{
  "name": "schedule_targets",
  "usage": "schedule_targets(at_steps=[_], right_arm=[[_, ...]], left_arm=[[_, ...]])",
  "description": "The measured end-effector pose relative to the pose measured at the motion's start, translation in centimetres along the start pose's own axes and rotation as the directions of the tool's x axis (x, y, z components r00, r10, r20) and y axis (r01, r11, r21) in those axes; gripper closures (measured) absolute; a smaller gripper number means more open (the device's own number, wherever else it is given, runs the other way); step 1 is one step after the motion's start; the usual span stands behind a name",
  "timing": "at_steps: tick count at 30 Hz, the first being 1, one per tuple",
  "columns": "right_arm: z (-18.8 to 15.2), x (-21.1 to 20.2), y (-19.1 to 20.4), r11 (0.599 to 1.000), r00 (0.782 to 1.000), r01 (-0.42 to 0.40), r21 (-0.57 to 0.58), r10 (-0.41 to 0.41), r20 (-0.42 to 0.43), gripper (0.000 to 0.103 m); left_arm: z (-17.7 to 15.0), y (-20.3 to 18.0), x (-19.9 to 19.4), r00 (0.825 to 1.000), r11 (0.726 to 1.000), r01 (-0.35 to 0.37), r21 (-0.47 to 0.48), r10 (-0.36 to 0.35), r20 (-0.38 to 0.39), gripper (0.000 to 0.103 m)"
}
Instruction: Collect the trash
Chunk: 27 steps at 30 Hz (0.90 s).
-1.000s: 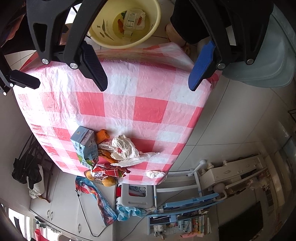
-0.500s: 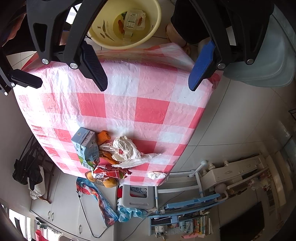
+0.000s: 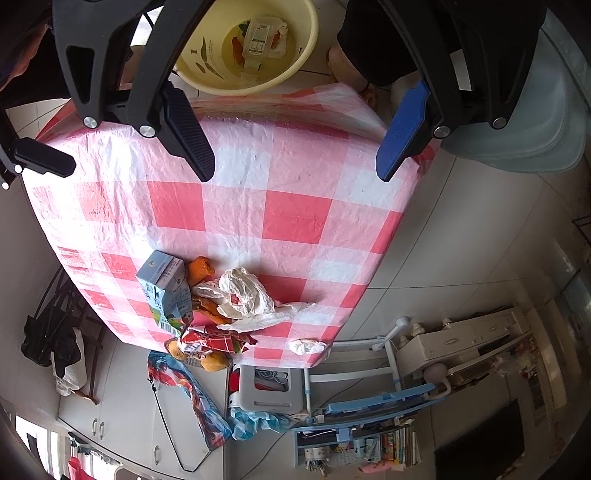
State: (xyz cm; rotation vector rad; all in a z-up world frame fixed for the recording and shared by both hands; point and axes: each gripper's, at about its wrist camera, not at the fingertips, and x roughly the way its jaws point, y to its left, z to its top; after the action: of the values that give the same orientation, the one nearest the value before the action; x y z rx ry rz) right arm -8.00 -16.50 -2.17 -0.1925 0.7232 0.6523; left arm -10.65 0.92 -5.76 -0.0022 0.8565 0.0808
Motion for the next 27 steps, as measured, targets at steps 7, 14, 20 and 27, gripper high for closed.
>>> schedule_targets(at_steps=[7,14,20,27], right_arm=[[0.07,0.29,-0.44,0.999,1.0,-0.006,0.034,0.005,0.016,0.028],[0.19,0.37,-0.47,0.999,1.0,-0.007,0.036,0.006,0.018,0.028],[0.28,0.4,-0.55,0.999,1.0,-0.005,0.042,0.004,0.022,0.028],[0.22,0.29,-0.58,0.999,1.0,-0.005,0.041,0.004,0.024,0.028]], left_arm=[[0.22,0.5,-0.12,1.0,1.0,0.01,-0.015,-0.01,0.003,0.017],[0.24,0.55,-0.1,1.0,1.0,0.01,-0.015,-0.01,0.004,0.017],[0.22,0.58,-0.07,1.0,1.0,0.009,-0.011,-0.009,0.002,0.017],[0.23,0.51,-0.05,1.0,1.0,0.01,-0.013,-0.01,0.002,0.017]])
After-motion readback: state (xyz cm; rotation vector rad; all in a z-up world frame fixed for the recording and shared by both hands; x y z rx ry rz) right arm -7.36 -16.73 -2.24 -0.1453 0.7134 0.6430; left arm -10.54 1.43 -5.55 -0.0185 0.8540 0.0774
